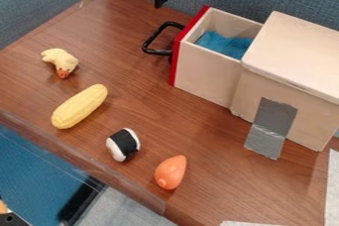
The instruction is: Move the yellow corn to the top left of the table
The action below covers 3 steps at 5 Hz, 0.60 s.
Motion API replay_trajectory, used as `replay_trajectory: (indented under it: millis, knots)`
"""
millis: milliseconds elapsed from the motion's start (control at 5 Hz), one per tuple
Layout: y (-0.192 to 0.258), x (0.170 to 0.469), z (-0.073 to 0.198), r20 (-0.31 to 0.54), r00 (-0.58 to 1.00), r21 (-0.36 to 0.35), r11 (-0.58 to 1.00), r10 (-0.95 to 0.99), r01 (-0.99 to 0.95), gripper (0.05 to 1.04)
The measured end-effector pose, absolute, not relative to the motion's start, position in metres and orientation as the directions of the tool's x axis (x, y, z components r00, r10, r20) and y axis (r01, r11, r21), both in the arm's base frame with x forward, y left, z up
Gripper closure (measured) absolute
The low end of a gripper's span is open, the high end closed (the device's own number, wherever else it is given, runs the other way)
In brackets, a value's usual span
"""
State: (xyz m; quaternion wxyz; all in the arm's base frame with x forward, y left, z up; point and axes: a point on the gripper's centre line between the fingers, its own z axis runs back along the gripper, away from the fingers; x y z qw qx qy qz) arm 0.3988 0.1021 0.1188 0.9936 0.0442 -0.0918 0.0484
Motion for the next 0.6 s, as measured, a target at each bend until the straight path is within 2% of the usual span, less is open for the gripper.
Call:
replay_trajectory:
  millis: [200,400,600]
  knots:
    - [0.100,0.395,0.102,0.147,0.986,0.067,0.993,0.084,-0.095,0.082]
    - [0.095,0.357,0.076,0.086,0.996,0.035,0.999,0.029,-0.032,0.082]
    - [0.096,0.309,0.074,0.086,0.996,0.042,0.999,-0.036,0.033,0.082]
